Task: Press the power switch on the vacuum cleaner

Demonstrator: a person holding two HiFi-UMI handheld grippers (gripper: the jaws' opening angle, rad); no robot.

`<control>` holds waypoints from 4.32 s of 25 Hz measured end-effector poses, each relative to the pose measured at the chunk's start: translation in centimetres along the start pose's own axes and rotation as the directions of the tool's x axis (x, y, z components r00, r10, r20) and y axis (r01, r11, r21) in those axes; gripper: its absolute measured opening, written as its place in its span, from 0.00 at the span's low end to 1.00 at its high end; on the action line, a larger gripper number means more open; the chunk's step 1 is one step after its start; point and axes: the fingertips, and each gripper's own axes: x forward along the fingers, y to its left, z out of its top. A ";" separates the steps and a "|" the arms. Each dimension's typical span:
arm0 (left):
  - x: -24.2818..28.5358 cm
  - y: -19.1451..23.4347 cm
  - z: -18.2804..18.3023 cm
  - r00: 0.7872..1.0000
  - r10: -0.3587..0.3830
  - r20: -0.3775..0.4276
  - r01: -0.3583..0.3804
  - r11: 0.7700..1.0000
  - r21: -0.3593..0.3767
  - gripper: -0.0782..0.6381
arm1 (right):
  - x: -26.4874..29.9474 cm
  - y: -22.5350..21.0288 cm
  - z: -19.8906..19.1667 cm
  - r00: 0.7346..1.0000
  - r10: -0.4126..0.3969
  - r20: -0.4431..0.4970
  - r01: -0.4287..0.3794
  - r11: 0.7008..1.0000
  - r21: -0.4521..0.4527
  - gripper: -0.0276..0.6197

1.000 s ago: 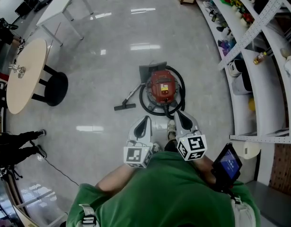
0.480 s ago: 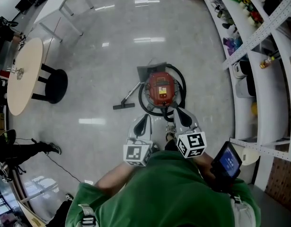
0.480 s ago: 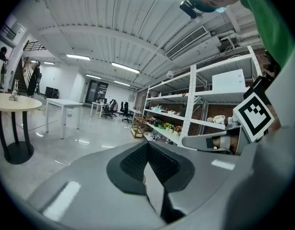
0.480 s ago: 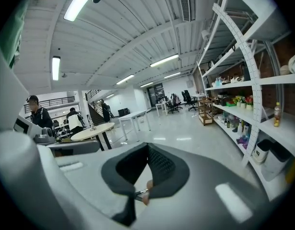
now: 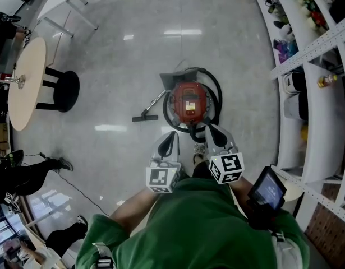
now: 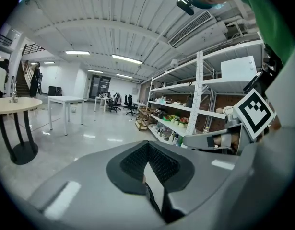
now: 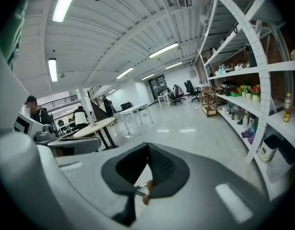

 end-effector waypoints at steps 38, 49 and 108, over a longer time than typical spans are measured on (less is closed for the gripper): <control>15.9 6.7 -17.7 0.950 -0.008 -0.311 -0.005 0.999 -0.043 0.12 | 16.3 -8.3 -13.7 0.961 -0.008 -0.277 0.020 0.999 0.041 0.04; 18.2 8.0 -25.7 0.920 -0.004 -0.393 -0.005 1.000 -0.022 0.12 | 18.5 -10.1 -20.8 0.941 0.007 -0.338 0.003 1.000 0.029 0.04; 23.6 7.4 -42.3 0.814 -0.093 -0.574 0.084 0.996 -0.042 0.13 | 24.8 -12.6 -36.5 0.859 0.100 -0.503 -0.134 0.990 -0.032 0.04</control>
